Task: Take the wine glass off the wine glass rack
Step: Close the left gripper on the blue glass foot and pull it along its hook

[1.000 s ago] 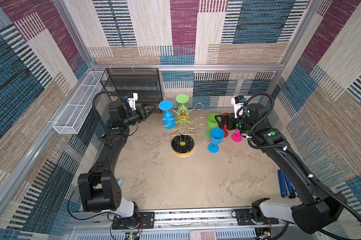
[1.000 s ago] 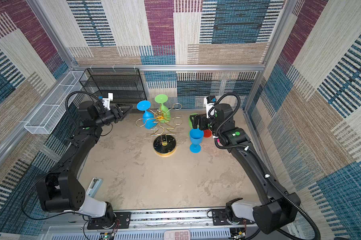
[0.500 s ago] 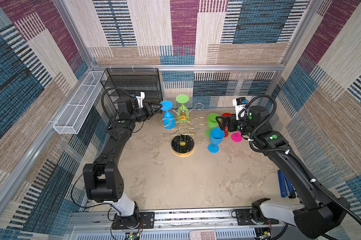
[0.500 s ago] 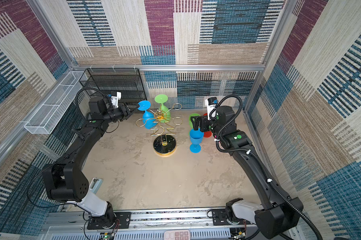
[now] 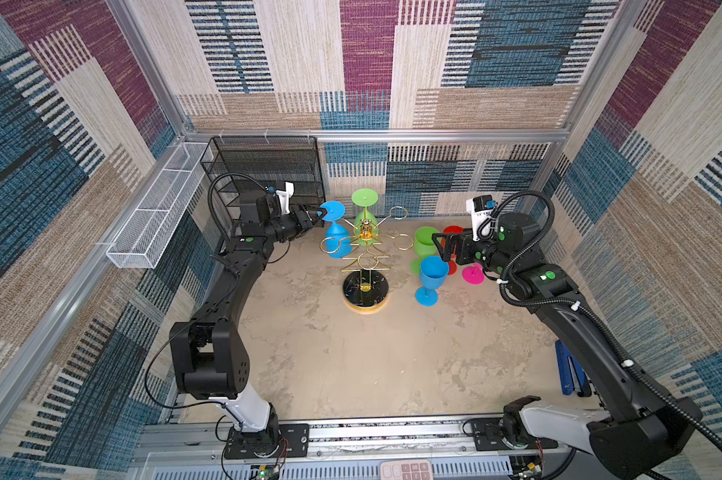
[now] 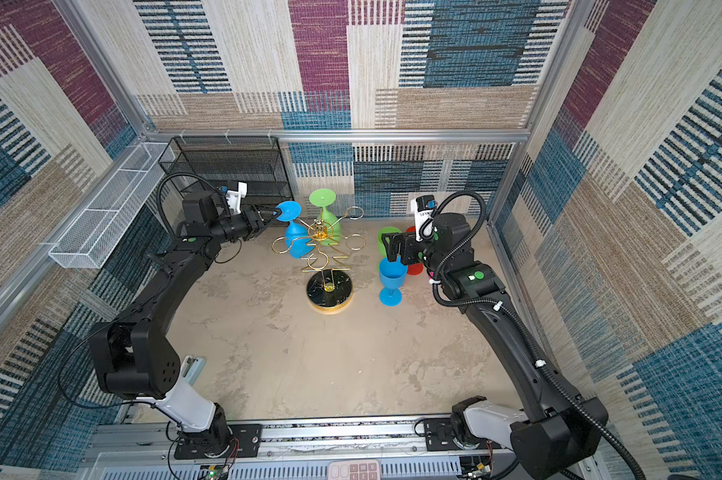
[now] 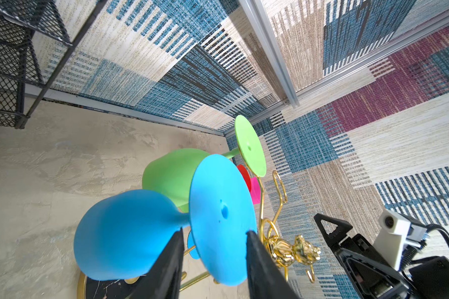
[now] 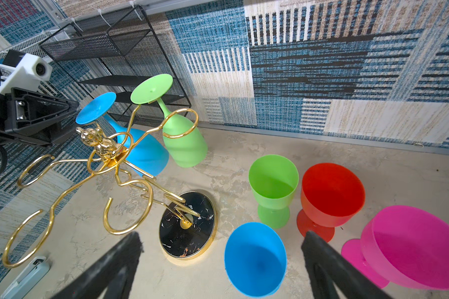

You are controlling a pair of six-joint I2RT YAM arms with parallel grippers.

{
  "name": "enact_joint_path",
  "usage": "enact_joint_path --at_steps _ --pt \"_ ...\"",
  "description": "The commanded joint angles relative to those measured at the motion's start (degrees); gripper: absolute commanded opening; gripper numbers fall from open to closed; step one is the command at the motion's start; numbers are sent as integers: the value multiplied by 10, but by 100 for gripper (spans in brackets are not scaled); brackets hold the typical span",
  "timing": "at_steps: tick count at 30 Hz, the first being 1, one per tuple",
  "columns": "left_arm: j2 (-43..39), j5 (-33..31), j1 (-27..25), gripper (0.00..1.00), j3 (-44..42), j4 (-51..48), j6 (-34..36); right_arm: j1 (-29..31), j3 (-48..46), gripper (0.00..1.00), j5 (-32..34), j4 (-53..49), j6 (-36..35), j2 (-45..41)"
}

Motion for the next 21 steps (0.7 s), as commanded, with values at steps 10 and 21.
enact_joint_path --at_steps 10,21 --pt "0 1 0 22 11 -7 18 0 -5 99 -8 23 3 -2" --pt "-4 2 1 14 22 -27 24 0 -11 99 -11 30 4 -5"
